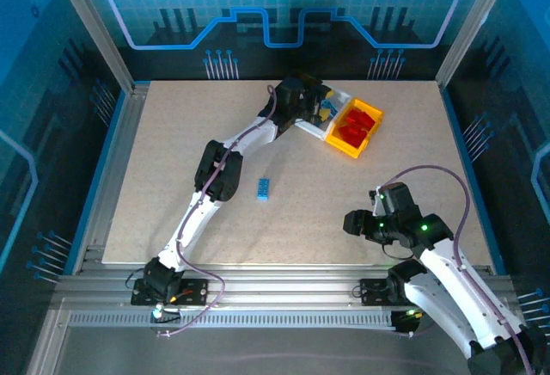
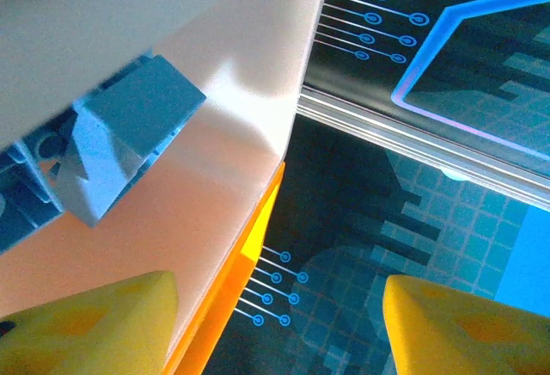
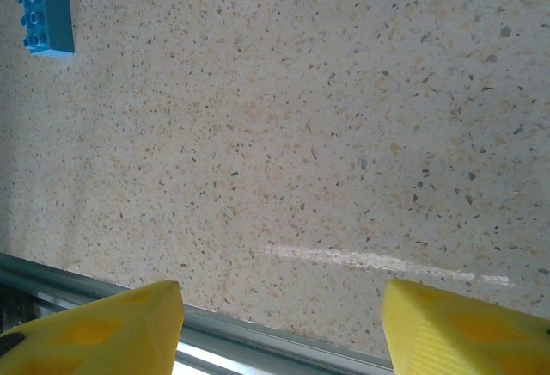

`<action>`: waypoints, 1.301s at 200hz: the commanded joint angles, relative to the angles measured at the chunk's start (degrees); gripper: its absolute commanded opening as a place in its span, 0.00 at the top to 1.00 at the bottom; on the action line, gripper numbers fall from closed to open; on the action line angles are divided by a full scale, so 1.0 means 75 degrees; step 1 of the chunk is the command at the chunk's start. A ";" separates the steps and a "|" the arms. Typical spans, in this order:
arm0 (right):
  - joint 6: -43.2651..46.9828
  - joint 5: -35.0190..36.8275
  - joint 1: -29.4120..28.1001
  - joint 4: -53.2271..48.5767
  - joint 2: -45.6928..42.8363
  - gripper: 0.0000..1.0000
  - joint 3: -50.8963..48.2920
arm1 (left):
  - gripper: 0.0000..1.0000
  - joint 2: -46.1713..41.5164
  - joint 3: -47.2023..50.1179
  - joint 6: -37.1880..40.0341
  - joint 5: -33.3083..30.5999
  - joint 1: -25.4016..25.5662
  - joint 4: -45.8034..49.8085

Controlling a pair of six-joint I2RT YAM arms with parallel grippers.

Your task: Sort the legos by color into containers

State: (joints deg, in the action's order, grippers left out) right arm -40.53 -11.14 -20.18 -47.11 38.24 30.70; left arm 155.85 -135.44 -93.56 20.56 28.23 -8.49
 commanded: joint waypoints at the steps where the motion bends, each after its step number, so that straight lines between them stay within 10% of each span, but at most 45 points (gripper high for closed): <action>1: -0.0074 -0.0013 0.0072 -0.0105 -0.0076 0.36 -0.0097 | 0.35 -0.0334 0.0231 -0.0033 0.0012 -0.0055 -0.0180; 53: 0.0126 -0.0185 0.0072 0.0350 0.0421 0.35 0.0062 | 0.35 -0.1169 0.0592 0.0944 0.0347 -0.0097 0.0688; 157: 0.0439 -0.0756 -0.0436 0.1677 0.3553 0.35 0.1376 | 0.34 -0.4205 0.1207 0.7343 -0.0847 -0.0365 0.6751; 260: 0.0766 0.0067 -0.2277 0.0375 0.7790 0.33 0.4997 | 0.25 -0.9245 0.6620 0.9538 -0.2793 -0.0884 0.7520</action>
State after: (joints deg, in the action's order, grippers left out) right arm -35.55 -12.21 -34.96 -39.55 91.68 63.13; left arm 94.48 -93.36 -25.58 3.16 23.55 45.17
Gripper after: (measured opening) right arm 0.662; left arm 0.745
